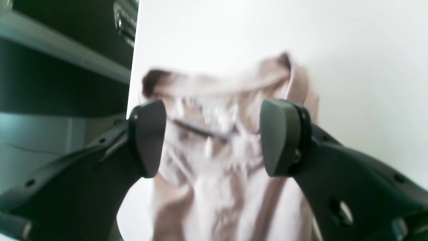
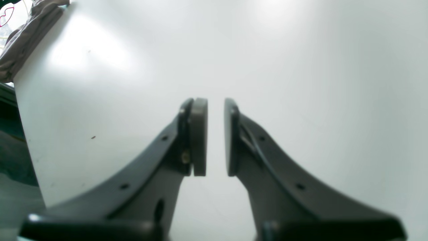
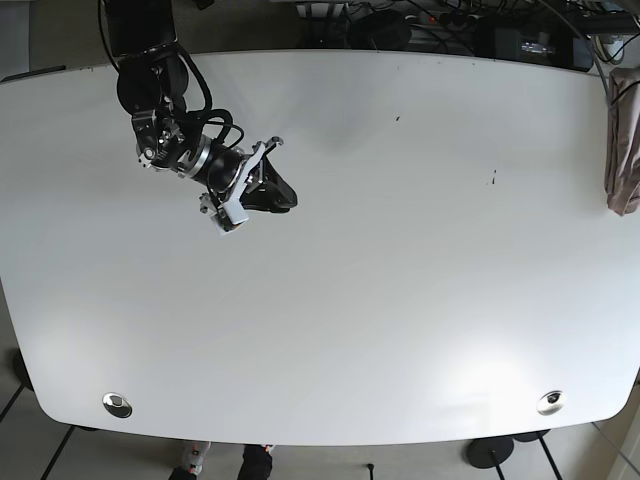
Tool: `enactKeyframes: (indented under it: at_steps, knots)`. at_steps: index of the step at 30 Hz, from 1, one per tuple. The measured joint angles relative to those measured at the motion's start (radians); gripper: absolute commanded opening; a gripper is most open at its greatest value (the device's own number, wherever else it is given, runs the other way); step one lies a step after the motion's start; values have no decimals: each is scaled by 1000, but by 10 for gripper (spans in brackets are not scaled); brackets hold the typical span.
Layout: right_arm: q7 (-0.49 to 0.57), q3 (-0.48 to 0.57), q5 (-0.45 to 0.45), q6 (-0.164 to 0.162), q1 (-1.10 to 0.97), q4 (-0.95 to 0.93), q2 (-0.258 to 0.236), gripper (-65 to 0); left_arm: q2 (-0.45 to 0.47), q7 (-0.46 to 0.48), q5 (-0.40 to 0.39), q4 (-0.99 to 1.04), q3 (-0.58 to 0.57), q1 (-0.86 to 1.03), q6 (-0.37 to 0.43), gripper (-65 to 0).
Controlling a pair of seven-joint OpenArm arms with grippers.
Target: Fold the T-shirt properly
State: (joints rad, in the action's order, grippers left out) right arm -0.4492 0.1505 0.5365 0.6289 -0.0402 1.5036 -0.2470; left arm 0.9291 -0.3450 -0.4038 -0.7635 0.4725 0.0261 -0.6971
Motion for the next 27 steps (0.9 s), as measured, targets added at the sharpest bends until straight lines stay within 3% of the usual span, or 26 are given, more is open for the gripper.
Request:
enactKeyframes:
  at_steps: [4, 5, 7, 8, 9, 11, 15, 19, 21, 27]
  knots:
    - [0, 0, -8, -4, -18, 109, -7, -568, -73, 23, -1, -237, 19, -10, 4, -249]
    - [0, 2, -7, -35, -18, 137, -17, -566, -110, 19, -1, -297, 24, 4, 2, -249]
    - [3, 0, -44, -147, -19, 183, -26, -564, -192, 16, -1, -431, 34, 63, -6, -249]
    - [4, -3, -84, -182, -17, 198, -28, -564, -233, 3, 2, -497, 31, 93, 36, -247]
    - [7, -3, -142, -203, -16, 214, -30, -564, -289, -7, 40, -581, -9, 103, 135, -244]
    - [17, -1, -235, -224, -6, 218, -21, -564, -370, 3, 98, -675, -74, 92, 201, -244]
    - [183, -1, -353, -231, 5, 181, -15, -564, -603, 57, 292, -772, -116, 39, 282, -246]
    - [346, -74, -425, -258, -26, 121, 4, -563, -829, 218, 503, -793, -114, 36, 282, -247]
    - [373, -135, -426, -263, -32, 74, 16, -563, -914, 290, 553, -798, -118, 64, 282, -247]
    - [426, -260, -428, -257, -124, 32, 18, -568, -1029, 309, 571, -863, -187, 214, 301, -249]
